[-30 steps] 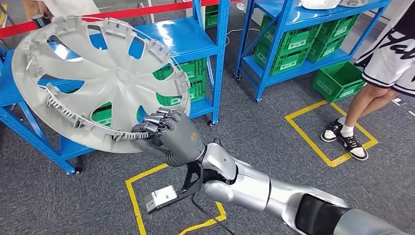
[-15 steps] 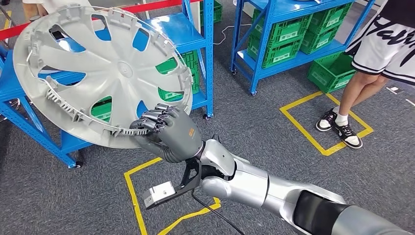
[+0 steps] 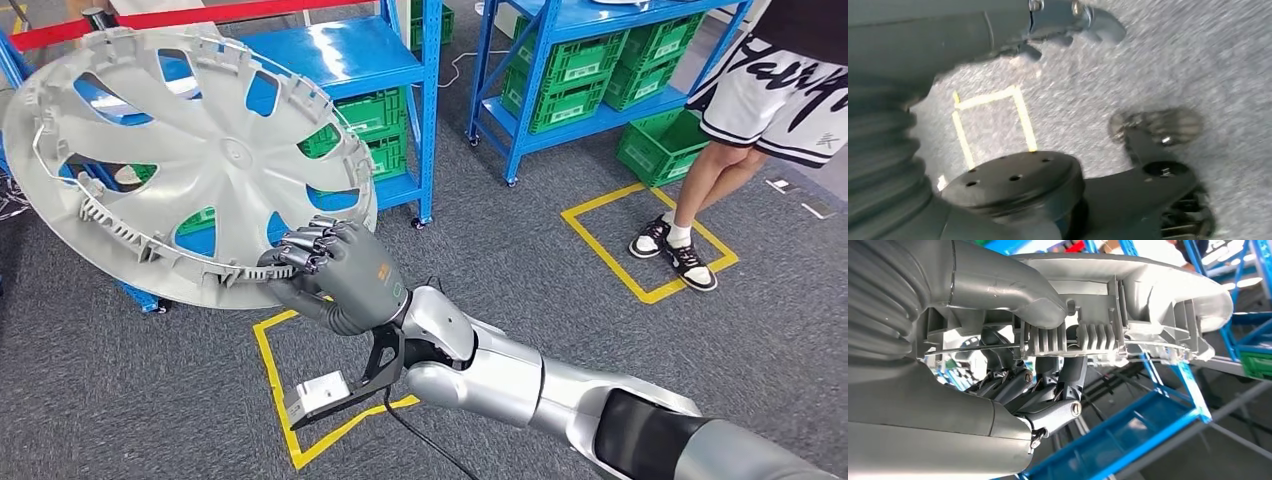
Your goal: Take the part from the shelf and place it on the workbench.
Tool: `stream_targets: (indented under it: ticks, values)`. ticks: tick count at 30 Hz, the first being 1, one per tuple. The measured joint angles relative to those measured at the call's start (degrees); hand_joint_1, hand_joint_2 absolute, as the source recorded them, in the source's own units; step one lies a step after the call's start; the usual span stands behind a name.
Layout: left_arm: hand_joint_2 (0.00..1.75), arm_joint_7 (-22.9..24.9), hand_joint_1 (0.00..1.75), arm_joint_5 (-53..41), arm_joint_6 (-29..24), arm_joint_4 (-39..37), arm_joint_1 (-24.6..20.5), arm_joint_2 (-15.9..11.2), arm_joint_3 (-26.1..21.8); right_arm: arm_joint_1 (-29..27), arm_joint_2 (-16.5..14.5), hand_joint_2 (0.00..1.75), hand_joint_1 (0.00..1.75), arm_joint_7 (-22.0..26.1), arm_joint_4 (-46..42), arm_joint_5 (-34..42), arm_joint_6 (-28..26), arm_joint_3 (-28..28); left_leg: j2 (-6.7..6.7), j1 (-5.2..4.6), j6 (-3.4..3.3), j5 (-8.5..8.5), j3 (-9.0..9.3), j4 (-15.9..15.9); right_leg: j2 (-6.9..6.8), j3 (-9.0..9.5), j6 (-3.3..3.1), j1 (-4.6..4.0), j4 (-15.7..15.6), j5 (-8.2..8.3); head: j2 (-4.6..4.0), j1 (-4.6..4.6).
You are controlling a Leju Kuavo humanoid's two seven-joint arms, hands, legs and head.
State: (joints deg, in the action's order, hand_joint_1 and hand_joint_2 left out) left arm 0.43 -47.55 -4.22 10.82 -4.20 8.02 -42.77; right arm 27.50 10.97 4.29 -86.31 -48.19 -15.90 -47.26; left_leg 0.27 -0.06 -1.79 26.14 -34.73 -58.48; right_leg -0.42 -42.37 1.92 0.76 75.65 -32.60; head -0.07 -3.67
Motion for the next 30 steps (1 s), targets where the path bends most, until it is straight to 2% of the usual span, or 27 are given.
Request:
stream_targets:
  ticks: [1,2,3,4,5,6,8,9,10,11,12,13,14,15,16,17,18,19,20,21,23,24,25,26,28,29,30]
  values:
    - [1.75,0.1,0.00,0.0,0.0,0.0,0.1,0.0,0.0,-0.2,0.0,1.75,1.75,-0.2,0.0,-0.1,0.0,0.0,0.00,-0.01,0.09,-0.65,-1.08,-0.2,0.00,1.81,-0.16,-0.03,-0.9,1.43,0.00,-0.01]
    - [1.75,0.1,0.00,0.0,0.0,0.0,0.1,0.0,0.0,-0.5,0.0,1.75,1.75,-0.3,0.0,-0.4,0.0,0.0,-0.01,-0.02,0.21,-1.25,-2.05,-0.5,0.00,4.59,-0.41,-0.10,-3.7,2.73,0.00,-0.02]
    - [1.75,0.1,0.00,0.0,0.0,0.0,0.2,0.0,0.0,-0.8,0.0,1.75,1.75,-0.4,0.0,-0.9,0.0,0.0,-0.03,-0.06,0.41,-1.80,-2.85,-0.7,-0.01,8.02,-0.76,-0.25,-7.9,2.85,0.00,-0.03]
    - [1.75,0.0,0.00,0.0,0.1,0.0,0.2,0.0,0.0,-1.2,0.0,1.75,1.75,-0.5,-0.2,-1.4,0.0,0.0,-0.04,-0.10,0.67,-2.32,-3.43,-0.9,-0.02,11.13,-1.09,-0.43,-12.2,2.24,0.00,-0.03]
    - [1.75,0.0,0.00,-0.1,0.1,0.0,0.2,0.0,0.0,-1.6,0.0,1.75,1.75,-0.5,-0.3,-1.9,-0.1,0.0,-0.04,-0.12,0.99,-2.85,-3.73,-1.0,-0.02,13.23,-1.39,-0.64,-15.4,1.33,0.00,-0.08]
    - [1.75,-0.1,0.00,-0.1,0.1,0.0,0.2,0.1,0.0,-2.0,0.0,1.75,1.75,-0.5,-0.4,-2.3,-0.1,0.0,-0.01,-0.11,1.35,-3.40,-3.86,-0.9,-0.01,14.24,-1.67,-0.85,-17.4,0.56,0.00,-0.15]
    - [1.75,-0.1,0.00,-0.1,0.2,0.0,0.3,0.0,0.0,-2.7,0.0,1.75,1.75,-0.4,-0.5,-2.8,0.0,0.0,0.02,-0.03,2.10,-4.26,-4.02,-0.5,-0.07,13.72,-2.27,-0.82,-18.1,1.37,0.00,-0.28]
    - [1.75,-0.1,0.00,-0.1,0.2,0.0,0.3,0.0,0.0,-2.8,-0.1,1.75,1.75,-0.4,-0.6,-3.0,0.1,0.0,-0.03,0.01,2.48,-3.54,-4.34,-0.9,-0.14,13.13,-2.69,-0.68,-18.2,2.06,0.00,-0.25]
    - [1.75,-0.2,0.00,-0.1,0.2,-0.1,0.4,0.0,0.0,-2.9,-0.2,1.75,1.75,-0.3,-0.6,-3.1,0.2,0.0,-0.09,0.06,2.83,-1.68,-4.86,-2.1,-0.21,12.41,-3.11,-0.50,-18.3,2.86,0.00,-0.16]
    - [1.75,-0.2,0.00,-0.1,0.2,-0.1,0.4,0.0,0.0,-2.9,-0.3,1.75,1.75,-0.3,-0.6,-3.2,0.4,0.0,-0.14,0.18,3.17,1.18,-5.59,-4.4,-0.28,11.60,-3.40,-0.39,-18.3,3.64,0.00,-0.09]
    - [1.75,-0.2,0.00,-0.1,0.3,-0.1,0.3,0.0,0.0,-2.9,-0.5,1.75,1.75,-0.3,-0.6,-3.3,0.5,0.0,-0.17,0.23,3.50,4.34,-6.37,-7.6,-0.27,10.73,-3.59,-0.39,-18.3,4.36,0.00,-0.03]
    - [1.75,-0.2,0.00,0.0,0.3,-0.1,0.3,0.0,0.0,-2.9,-0.6,1.75,1.75,-0.3,-0.6,-3.3,0.6,0.0,-0.17,0.30,3.77,6.74,-6.96,-11.3,-0.29,9.83,-3.63,-0.39,-18.2,5.11,0.00,0.01]
    - [1.75,-0.1,0.00,0.0,0.3,-0.1,0.2,0.0,0.0,-2.9,-0.6,1.75,1.75,-0.3,-0.6,-3.4,0.8,0.0,-0.16,0.36,3.99,7.74,-7.17,-14.3,-0.31,8.88,-3.58,-0.39,-18.1,5.86,0.00,0.00]
    - [1.75,-0.1,0.00,0.0,0.3,-0.1,0.2,0.0,0.0,-2.9,-0.6,1.75,1.75,-0.3,-0.6,-3.4,1.0,0.0,-0.16,0.43,4.13,7.26,-6.65,-16.1,-0.33,7.85,-3.48,-0.39,-18.0,6.63,0.00,0.01]
    - [1.75,-0.1,0.00,-0.1,0.3,-0.1,0.2,0.0,0.0,-2.9,-0.6,1.75,1.75,-0.3,-0.6,-3.4,1.2,0.0,-0.16,0.52,4.21,5.82,-5.33,-16.1,-0.33,6.79,-3.34,-0.37,-17.9,7.39,0.00,0.00]
    - [1.75,0.0,0.00,-0.1,0.3,-0.1,0.2,0.0,0.0,-2.8,-0.6,1.75,1.75,-0.2,-0.6,-3.4,1.4,0.0,-0.16,0.62,4.22,4.25,-3.09,-14.2,-0.32,5.77,-3.16,-0.35,-17.7,8.09,0.00,-0.01]
    - [1.75,0.0,0.00,-0.1,0.3,0.0,0.1,0.0,0.0,-2.8,-0.6,1.75,1.75,-0.2,-0.6,-3.3,1.6,0.0,-0.19,0.71,4.18,3.64,0.01,-10.8,-0.31,4.93,-2.92,-0.35,-17.5,8.72,0.00,-0.02]
    - [1.75,0.0,0.00,-0.1,0.3,0.0,0.0,0.0,0.0,-2.6,-0.7,1.75,1.75,-0.1,-0.6,-3.2,1.8,0.0,-0.27,0.65,3.98,4.19,3.38,-6.4,-0.32,4.27,-2.63,-0.38,-17.2,9.25,0.00,-0.04]
    - [1.75,-0.1,0.00,-0.2,0.3,0.0,-0.1,0.0,0.0,-2.4,-0.7,1.75,1.75,-0.1,-0.6,-3.0,2.0,0.0,-0.37,0.54,3.61,5.11,5.77,-2.8,-0.34,3.85,-2.30,-0.41,-17.0,9.81,0.00,-0.09]
    - [1.75,-0.3,0.00,-0.3,0.3,0.0,-0.2,0.0,0.0,-2.1,-0.7,1.75,1.75,0.0,-0.5,-2.8,2.2,0.0,-0.47,0.39,3.14,6.06,7.16,-0.3,-0.38,3.58,-1.94,-0.42,-17.0,10.34,0.00,-0.08]
    - [1.75,-0.9,0.00,-0.5,0.4,0.0,-0.3,0.0,0.0,-1.7,-0.7,1.75,1.75,0.3,-0.4,-2.6,2.3,0.0,-0.48,0.18,1.90,5.98,6.92,0.8,-0.41,3.29,-1.13,-0.29,-17.3,11.27,0.00,0.01]
    - [1.75,-1.3,0.00,-0.6,0.6,0.0,-0.2,0.0,0.0,-1.6,-0.7,1.75,1.75,0.5,-0.4,-2.7,2.3,0.0,-0.39,0.20,1.34,5.54,6.57,0.9,-0.35,3.03,-0.76,-0.17,-17.1,10.91,0.00,0.11]
    - [1.75,-1.5,0.00,-0.6,0.8,0.0,-0.2,0.0,-0.1,-1.5,-0.7,1.75,1.75,0.6,-0.3,-2.9,2.2,0.0,-0.28,0.24,0.80,5.00,6.15,1.0,-0.27,2.53,-0.42,-0.07,-15.9,9.50,0.00,0.15]
    - [1.75,-1.7,0.00,-0.7,1.0,0.0,-0.2,0.0,-0.1,-1.5,-0.7,1.75,1.75,0.6,-0.3,-3.1,2.0,0.0,-0.18,0.31,0.40,4.41,5.61,1.0,-0.20,1.69,-0.15,0.01,-13.6,7.13,0.00,0.22]
    - [1.75,-1.7,0.00,-0.7,1.2,0.0,-0.2,0.0,-0.1,-1.4,-0.7,1.75,1.75,0.5,-0.3,-3.8,1.7,0.0,-0.13,0.27,0.08,3.26,4.30,0.9,-0.07,-0.60,0.26,0.05,-6.2,1.70,0.00,0.18]
    - [1.75,-1.7,0.00,-0.8,1.2,0.0,-0.2,0.1,-0.1,-1.4,-0.7,1.75,1.75,0.4,-0.2,-4.1,1.6,0.0,-0.20,0.25,0.10,2.71,3.61,0.8,-0.04,-1.41,0.35,0.05,-2.7,0.33,0.00,0.16]
    - [1.75,-1.7,0.00,-0.8,1.2,0.0,-0.1,0.0,-0.1,-1.5,-0.7,1.75,1.75,0.2,-0.2,-4.3,1.5,-0.1,-0.39,0.23,0.21,2.17,2.91,0.7,0.01,-1.43,0.36,0.04,-0.8,0.31,0.00,0.15]
